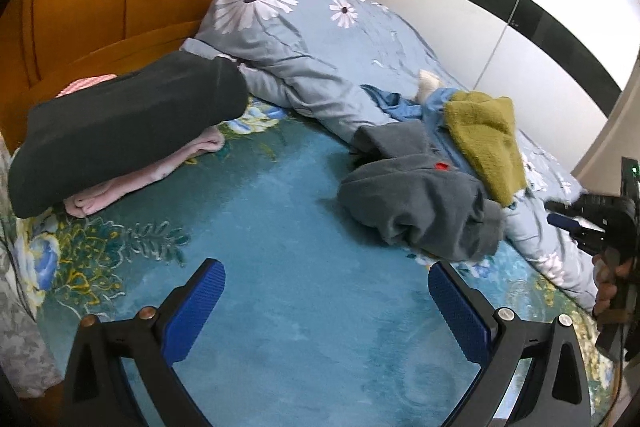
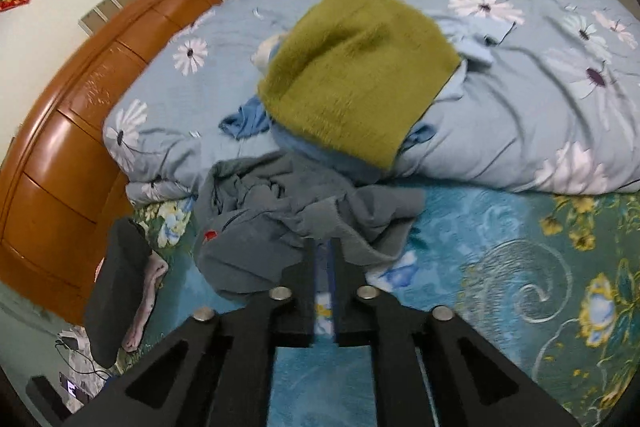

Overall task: Fold clothes
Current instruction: 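Drag the grey sweatshirt onto the open bed surface with the right gripper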

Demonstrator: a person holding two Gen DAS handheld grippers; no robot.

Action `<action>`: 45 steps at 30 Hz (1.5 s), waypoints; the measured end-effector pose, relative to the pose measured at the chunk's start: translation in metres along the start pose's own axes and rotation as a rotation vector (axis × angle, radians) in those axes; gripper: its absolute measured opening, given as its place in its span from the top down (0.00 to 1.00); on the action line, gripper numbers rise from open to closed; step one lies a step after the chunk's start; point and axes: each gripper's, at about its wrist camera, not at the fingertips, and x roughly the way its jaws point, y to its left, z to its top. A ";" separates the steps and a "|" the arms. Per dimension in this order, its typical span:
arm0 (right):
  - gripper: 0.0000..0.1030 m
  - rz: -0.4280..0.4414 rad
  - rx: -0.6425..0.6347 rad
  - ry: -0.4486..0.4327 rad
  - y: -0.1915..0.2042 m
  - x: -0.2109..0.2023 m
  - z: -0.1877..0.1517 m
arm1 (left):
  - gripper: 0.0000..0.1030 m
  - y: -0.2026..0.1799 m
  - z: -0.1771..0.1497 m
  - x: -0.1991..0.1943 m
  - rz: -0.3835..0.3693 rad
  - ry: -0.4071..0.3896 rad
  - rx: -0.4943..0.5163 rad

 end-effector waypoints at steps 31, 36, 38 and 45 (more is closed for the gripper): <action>0.87 -0.062 0.344 0.052 0.044 0.082 0.005 | 0.00 0.094 0.000 0.005 0.010 0.015 -0.198; 0.88 0.012 0.259 -0.071 0.036 0.006 0.007 | 0.00 0.084 0.002 -0.009 -0.063 0.014 -0.224; 0.88 0.039 0.220 -0.117 0.029 -0.029 0.004 | 0.00 0.080 0.001 -0.011 -0.096 0.025 -0.243; 0.89 0.062 0.166 -0.235 -0.015 -0.119 -0.018 | 0.00 0.050 -0.013 0.018 -0.206 0.151 -0.291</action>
